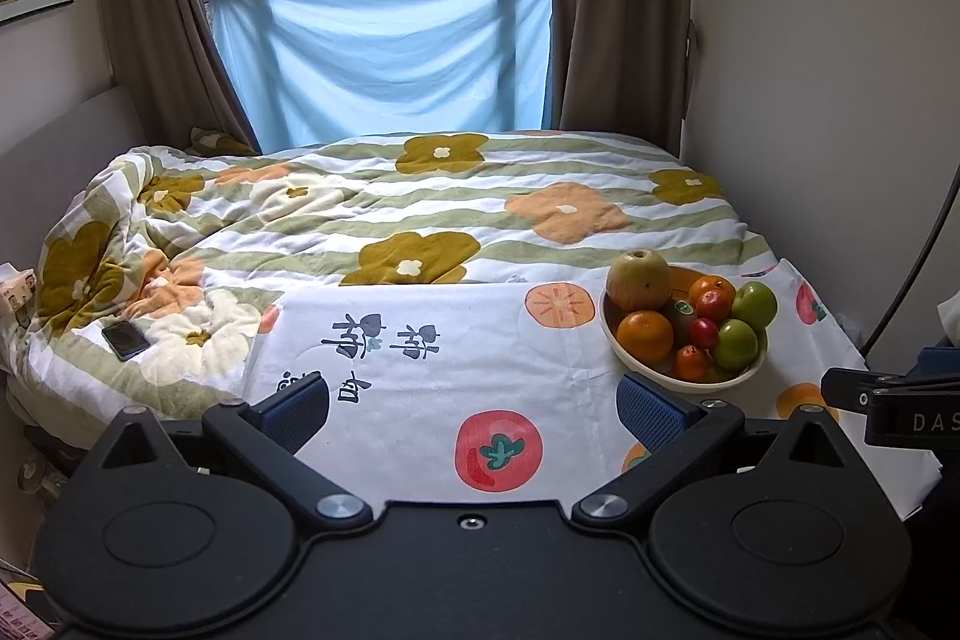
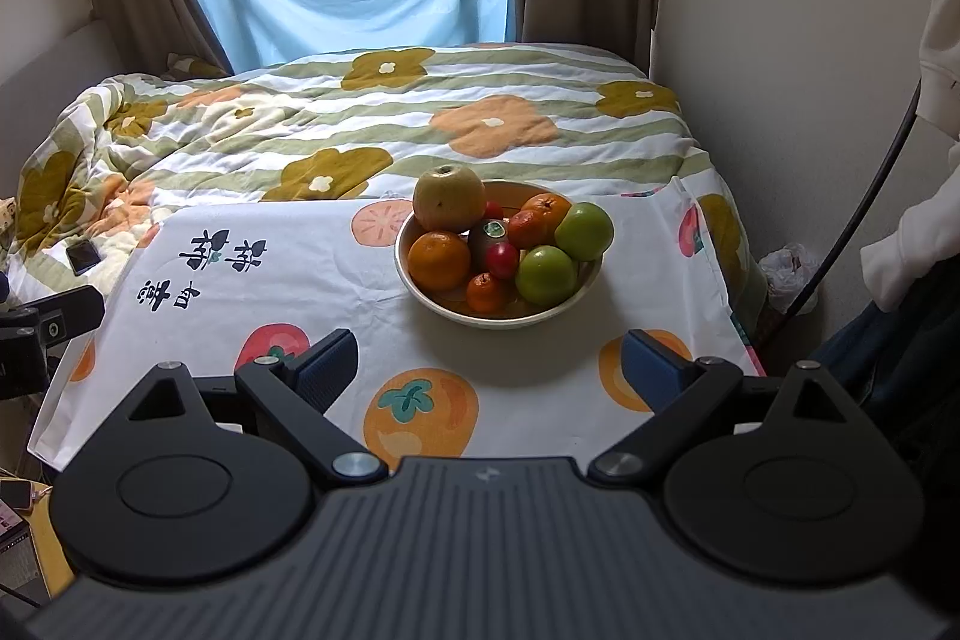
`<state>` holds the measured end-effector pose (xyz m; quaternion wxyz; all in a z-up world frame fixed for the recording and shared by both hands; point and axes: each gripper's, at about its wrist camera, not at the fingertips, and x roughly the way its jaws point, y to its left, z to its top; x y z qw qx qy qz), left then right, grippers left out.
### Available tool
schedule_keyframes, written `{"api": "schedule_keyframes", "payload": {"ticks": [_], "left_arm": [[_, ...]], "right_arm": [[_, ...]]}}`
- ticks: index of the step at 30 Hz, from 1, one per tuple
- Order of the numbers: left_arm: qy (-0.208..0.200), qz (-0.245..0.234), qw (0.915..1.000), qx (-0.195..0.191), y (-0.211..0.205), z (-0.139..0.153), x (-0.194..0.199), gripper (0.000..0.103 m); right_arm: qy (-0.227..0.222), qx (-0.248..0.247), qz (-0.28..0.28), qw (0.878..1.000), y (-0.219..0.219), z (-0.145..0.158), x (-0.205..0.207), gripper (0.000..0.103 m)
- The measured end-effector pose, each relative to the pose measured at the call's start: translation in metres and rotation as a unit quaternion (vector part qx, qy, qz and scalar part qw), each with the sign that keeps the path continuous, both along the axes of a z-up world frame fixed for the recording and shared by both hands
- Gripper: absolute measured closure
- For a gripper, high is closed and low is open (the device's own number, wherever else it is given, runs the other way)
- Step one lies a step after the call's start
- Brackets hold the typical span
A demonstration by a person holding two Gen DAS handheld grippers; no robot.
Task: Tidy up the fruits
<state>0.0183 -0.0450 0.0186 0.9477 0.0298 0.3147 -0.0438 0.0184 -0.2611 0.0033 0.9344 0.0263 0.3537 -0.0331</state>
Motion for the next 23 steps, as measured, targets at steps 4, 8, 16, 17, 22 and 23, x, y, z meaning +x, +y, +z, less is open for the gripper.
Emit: {"api": "schedule_keyframes", "payload": {"ticks": [4,8,16,17,22,23], "left_arm": [[-0.001,-0.001,1.0000,0.002,0.0005,0.0014,-0.0010,0.000],[-0.003,-0.002,1.0000,0.006,0.0012,0.0018,-0.0021,0.000],[-0.001,-0.006,0.9999,0.012,0.0014,-0.0005,-0.0022,0.000],[0.000,-0.006,0.9999,0.011,0.0019,-0.0012,-0.0019,0.000],[0.001,-0.010,0.9999,0.006,0.0039,-0.0030,0.0006,0.000],[0.002,-0.010,0.9999,0.006,0.0033,-0.0034,0.0015,0.000]], "right_arm": [[-0.001,-0.001,0.001,1.000,0.0005,-0.0009,-0.0007,0.000],[-0.001,0.000,0.000,1.000,0.0008,-0.0010,-0.0006,0.000],[0.000,0.000,0.001,1.000,0.0016,-0.0018,-0.0010,0.000],[0.000,0.001,0.001,1.000,0.0028,-0.0027,-0.0014,0.000],[0.006,0.002,0.000,1.000,0.0068,-0.0030,0.0002,0.000],[0.008,0.002,0.000,1.000,0.0066,-0.0029,0.0015,0.000]]}}
